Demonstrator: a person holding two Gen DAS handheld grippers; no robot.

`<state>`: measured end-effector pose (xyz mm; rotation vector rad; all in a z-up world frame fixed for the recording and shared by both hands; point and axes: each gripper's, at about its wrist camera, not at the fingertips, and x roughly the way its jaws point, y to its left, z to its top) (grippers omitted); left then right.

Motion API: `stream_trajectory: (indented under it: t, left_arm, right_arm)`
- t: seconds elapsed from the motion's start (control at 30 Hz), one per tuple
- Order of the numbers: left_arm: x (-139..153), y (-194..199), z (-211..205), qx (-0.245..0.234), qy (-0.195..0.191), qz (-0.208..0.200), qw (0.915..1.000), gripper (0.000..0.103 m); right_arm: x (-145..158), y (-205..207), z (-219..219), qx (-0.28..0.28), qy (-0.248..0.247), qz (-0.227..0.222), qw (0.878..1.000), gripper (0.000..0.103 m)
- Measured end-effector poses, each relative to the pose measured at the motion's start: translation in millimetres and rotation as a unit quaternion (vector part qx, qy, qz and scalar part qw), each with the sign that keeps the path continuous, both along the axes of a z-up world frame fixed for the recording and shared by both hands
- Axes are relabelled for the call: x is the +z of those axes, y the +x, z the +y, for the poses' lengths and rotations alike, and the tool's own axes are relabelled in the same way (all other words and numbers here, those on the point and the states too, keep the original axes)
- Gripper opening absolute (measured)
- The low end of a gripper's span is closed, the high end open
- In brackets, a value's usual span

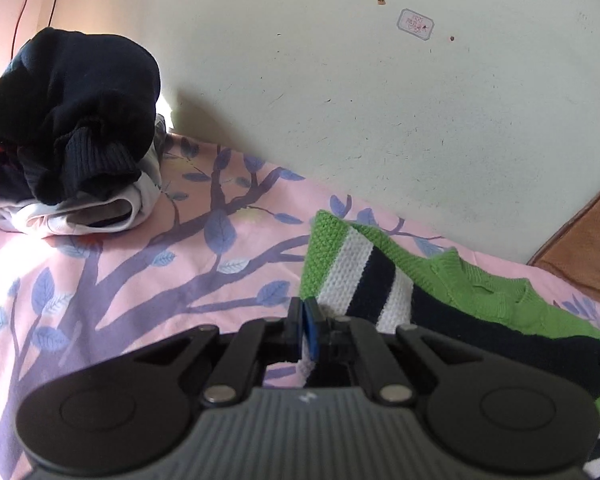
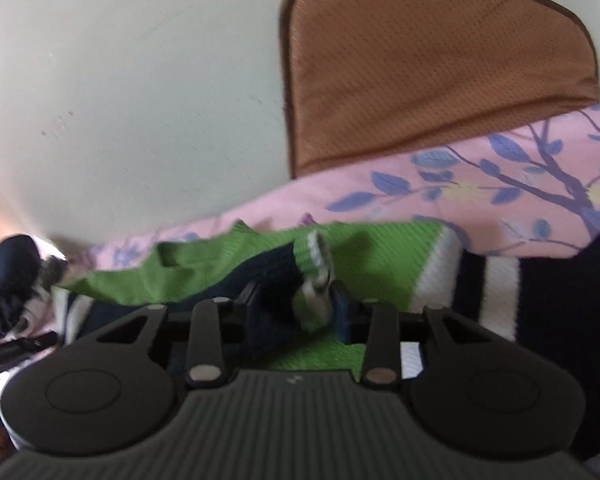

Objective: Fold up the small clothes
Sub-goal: 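Lay the held sleeve across the sweater body and open the right gripper, then grasp the other sleeve cuff with the right gripper and lift it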

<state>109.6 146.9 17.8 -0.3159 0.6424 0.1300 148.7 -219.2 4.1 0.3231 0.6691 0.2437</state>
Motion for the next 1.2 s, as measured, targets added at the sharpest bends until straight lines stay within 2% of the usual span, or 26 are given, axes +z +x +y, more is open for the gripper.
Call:
stream_trajectory:
  t: [0.07, 0.1, 0.13, 0.17, 0.2, 0.23, 0.27, 0.33, 0.37, 0.4, 0.43, 0.53, 0.6, 0.67, 0.7, 0.73, 0.8, 0.83, 0.9, 0.93, 1.0, 1.13, 1.2]
  left_arm:
    - [7.2, 0.2, 2.0, -0.021, -0.006, -0.010, 0.9997, 0.015]
    - [11.6, 1.4, 3.0, -0.032, -0.008, -0.014, 0.9994, 0.036]
    - [16.6, 3.8, 1.2, -0.048, -0.005, -0.020, 0.9986, 0.062]
    - [21.4, 7.1, -0.5, -0.067, 0.000, -0.022, 0.9975, 0.072]
    - [24.0, 11.7, -2.3, -0.080, 0.011, -0.020, 0.9965, 0.087]
    - [25.3, 17.4, -9.1, -0.086, 0.031, -0.015, 0.9957, 0.090]
    - [24.4, 23.5, -13.9, -0.089, 0.051, -0.010, 0.9947, 0.089]
    - [15.9, 37.5, -24.1, -0.102, 0.092, 0.009, 0.9905, 0.075]
    - [10.4, 45.4, -28.9, -0.109, 0.108, 0.025, 0.9878, 0.038]
    - [4.8, 52.2, -32.0, -0.112, 0.118, 0.042, 0.9857, 0.010]
    - [0.3, 55.4, -31.9, -0.111, 0.119, 0.047, 0.9856, 0.009]
    - [-4.4, 49.3, -16.9, -0.070, 0.099, 0.023, 0.9924, 0.009]
    - [-14.1, 47.9, -1.2, -0.029, 0.074, 0.028, 0.9964, 0.009]
    - [-15.7, 45.7, 8.9, -0.014, 0.041, 0.021, 0.9988, 0.012]
    - [-13.9, 45.2, 6.9, -0.014, 0.050, 0.021, 0.9984, 0.019]
    - [-11.3, 43.5, 2.8, -0.016, 0.068, 0.021, 0.9973, 0.036]
    - [-2.9, 33.4, -3.2, -0.012, 0.101, 0.007, 0.9947, 0.057]
    - [4.0, 23.3, -4.4, 0.000, 0.108, -0.013, 0.9941, 0.055]
    - [17.5, 3.6, -1.0, 0.016, 0.079, -0.049, 0.9955, 0.055]
    - [23.8, -4.7, 1.4, 0.013, 0.044, -0.065, 0.9968, 0.055]
    - [29.4, -9.6, -5.1, -0.020, 0.011, -0.074, 0.9970, 0.055]
    - [20.8, 0.4, -41.3, -0.087, 0.020, -0.056, 0.9944, 0.054]
    - [7.0, 6.5, -54.2, -0.103, 0.027, -0.036, 0.9937, 0.052]
  right_arm:
    - [4.3, -6.5, -17.6, -0.022, 0.016, -0.009, 1.000, 0.045]
    - [9.4, -10.3, -27.9, -0.036, 0.033, -0.013, 0.999, 0.047]
    - [13.2, -13.0, -36.8, -0.045, 0.050, -0.019, 0.998, 0.047]
    - [17.4, -18.0, -44.1, -0.051, 0.064, -0.025, 0.996, 0.048]
    - [18.5, -22.2, -48.8, -0.055, 0.070, -0.031, 0.996, 0.049]
    - [19.7, -27.3, -51.1, -0.057, 0.073, -0.036, 0.995, 0.050]
    - [18.9, -32.1, -52.4, -0.056, 0.075, -0.039, 0.995, 0.051]
    - [14.0, -39.7, -50.6, -0.050, 0.080, -0.038, 0.995, 0.051]
    - [10.0, -41.6, -48.3, -0.045, 0.080, -0.034, 0.995, 0.051]
    - [6.3, -42.9, -45.0, -0.039, 0.077, -0.031, 0.996, 0.051]
    - [3.6, -42.8, -39.1, -0.037, 0.068, -0.029, 0.997, 0.052]
    - [0.7, -41.5, -32.1, -0.041, 0.051, -0.034, 0.997, 0.052]
    - [-1.0, -39.2, -35.5, -0.046, 0.056, -0.038, 0.997, 0.052]
    - [-3.6, -36.2, -40.7, -0.052, 0.070, -0.032, 0.996, 0.052]
    - [-3.1, -37.2, -42.1, -0.053, 0.077, -0.032, 0.995, 0.052]
    - [-2.4, -37.6, -45.9, -0.051, 0.085, -0.036, 0.994, 0.052]
    - [2.9, -46.1, -57.0, -0.062, 0.100, -0.052, 0.992, 0.052]
    - [7.9, -54.5, -67.3, -0.077, 0.106, -0.064, 0.989, 0.051]
    - [15.4, -77.3, -99.2, -0.128, 0.126, -0.086, 0.980, 0.051]
    - [18.0, -90.2, -118.0, -0.160, 0.133, -0.088, 0.974, 0.050]
    - [21.2, -116.3, -156.3, -0.227, 0.137, -0.089, 0.960, 0.050]
    - [17.2, -142.0, -217.9, -0.333, 0.135, -0.050, 0.932, 0.044]
    - [8.6, -138.6, -239.3, -0.353, 0.153, -0.035, 0.922, 0.044]
